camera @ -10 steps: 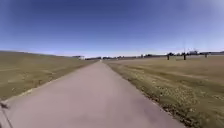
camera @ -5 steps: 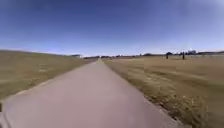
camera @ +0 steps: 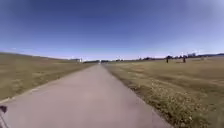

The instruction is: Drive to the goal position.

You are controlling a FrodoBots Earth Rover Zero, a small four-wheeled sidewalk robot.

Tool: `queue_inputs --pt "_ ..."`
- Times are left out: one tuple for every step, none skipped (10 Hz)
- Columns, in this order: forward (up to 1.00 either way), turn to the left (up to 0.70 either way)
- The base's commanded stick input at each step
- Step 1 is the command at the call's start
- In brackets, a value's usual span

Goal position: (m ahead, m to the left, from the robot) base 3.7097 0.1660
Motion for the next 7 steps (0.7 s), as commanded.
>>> queue_inputs --pt "1.00 0.00" --pt "1.00 0.00" --pt "1.00 0.00" --pt "1.00 0.00" --pt "1.00 0.00" --pt "1.00 0.00" --pt "1.00 0.00"
